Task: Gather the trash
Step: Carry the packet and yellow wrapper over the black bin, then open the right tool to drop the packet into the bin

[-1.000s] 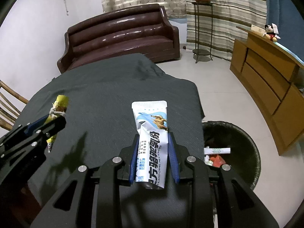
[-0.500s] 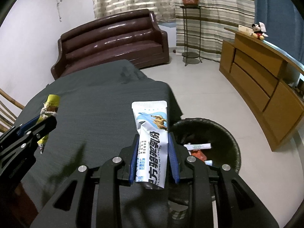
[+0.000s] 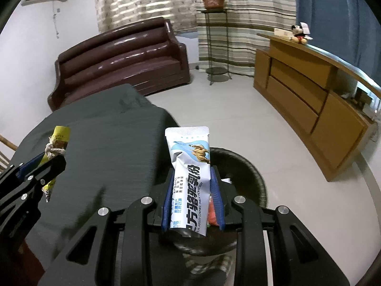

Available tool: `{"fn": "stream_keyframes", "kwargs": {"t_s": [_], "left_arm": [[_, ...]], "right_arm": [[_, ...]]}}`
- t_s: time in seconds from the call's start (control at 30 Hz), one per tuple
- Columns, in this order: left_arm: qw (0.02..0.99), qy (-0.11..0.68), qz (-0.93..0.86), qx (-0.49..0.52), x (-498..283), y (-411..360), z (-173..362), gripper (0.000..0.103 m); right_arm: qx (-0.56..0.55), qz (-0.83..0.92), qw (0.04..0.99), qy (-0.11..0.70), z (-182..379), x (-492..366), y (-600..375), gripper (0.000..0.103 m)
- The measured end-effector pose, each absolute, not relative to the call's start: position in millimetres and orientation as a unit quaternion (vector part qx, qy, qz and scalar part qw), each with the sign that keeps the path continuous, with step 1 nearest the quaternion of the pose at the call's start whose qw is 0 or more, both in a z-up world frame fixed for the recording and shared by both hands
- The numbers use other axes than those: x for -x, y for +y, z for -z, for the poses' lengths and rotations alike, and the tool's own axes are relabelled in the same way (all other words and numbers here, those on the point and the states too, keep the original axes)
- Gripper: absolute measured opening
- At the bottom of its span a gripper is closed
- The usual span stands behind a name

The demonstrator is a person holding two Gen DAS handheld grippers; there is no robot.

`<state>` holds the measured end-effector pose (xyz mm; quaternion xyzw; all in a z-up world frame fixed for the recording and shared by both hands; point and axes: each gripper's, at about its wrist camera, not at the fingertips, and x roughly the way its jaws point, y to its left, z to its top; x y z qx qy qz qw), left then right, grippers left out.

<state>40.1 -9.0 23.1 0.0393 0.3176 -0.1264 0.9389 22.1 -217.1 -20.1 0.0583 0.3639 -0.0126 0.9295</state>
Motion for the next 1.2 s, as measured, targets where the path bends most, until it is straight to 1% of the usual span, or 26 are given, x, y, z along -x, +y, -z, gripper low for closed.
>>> {"fn": "stream_keyframes", "kwargs": {"t_s": [0.43, 1.2], "left_arm": [[0.931, 0.324, 0.155, -0.059, -53, -59, -3, 0.03], [0.923, 0.343, 0.16, -0.067, -76, -79, 16, 0.03]], "right_arm": [[-0.079, 0.04, 0.924, 0.372, 32, -25, -249, 0.03], [-0.086, 0.053, 0.917, 0.386, 49, -37, -261, 0.03]]}}
